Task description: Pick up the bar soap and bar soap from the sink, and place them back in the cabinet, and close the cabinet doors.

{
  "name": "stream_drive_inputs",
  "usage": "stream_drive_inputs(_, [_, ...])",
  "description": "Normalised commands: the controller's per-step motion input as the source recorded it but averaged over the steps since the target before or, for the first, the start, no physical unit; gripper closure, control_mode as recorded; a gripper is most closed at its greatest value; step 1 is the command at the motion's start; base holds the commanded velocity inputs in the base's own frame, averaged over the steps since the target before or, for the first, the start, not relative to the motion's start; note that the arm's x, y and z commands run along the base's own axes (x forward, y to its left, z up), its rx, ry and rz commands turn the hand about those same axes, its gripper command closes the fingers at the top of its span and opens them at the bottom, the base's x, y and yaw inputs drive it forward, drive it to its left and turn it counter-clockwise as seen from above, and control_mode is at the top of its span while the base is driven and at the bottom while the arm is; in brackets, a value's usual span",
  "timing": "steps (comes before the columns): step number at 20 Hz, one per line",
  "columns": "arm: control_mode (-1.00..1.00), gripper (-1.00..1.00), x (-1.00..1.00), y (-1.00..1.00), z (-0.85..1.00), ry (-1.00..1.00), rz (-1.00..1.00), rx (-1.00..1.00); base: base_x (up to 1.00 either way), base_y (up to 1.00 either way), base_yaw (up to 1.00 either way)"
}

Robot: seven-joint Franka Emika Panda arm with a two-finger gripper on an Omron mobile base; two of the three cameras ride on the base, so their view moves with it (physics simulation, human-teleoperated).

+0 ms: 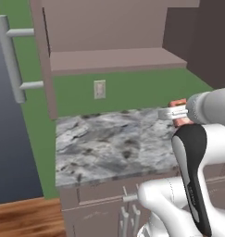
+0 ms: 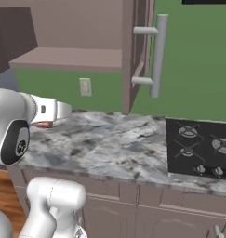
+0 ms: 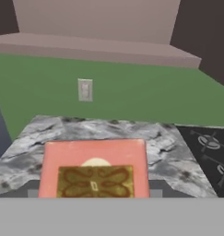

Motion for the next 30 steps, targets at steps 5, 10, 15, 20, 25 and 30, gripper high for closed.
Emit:
stream_drive_inputs(5, [1.0, 1.0, 0.0, 0.0, 0.0, 0.0, 0.0, 0.0, 0.53, 0.34, -0.11])
stream_drive_inputs(10, [1.0, 1.0, 0.0, 0.0, 0.0, 0.0, 0.0, 0.0, 0.59, 0.21, -0.13])
stream_drive_inputs(15, [1.0, 1.0, 0.0, 0.0, 0.0, 0.0, 0.0, 0.0, 0.38, 0.26, -0.08])
stream_drive_inputs(20, [1.0, 1.0, 0.0, 0.0, 0.0, 0.0, 0.0, 0.0, 0.31, 0.28, 0.0])
stream_drive_inputs(25, [1.0, 1.0, 0.0, 0.0, 0.0, 0.0, 0.0, 0.0, 0.41, 0.28, 0.0])
stream_drive_inputs(30, [1.0, 1.0, 0.0, 0.0, 0.0, 0.0, 0.0, 0.0, 0.33, 0.12, 0.01])
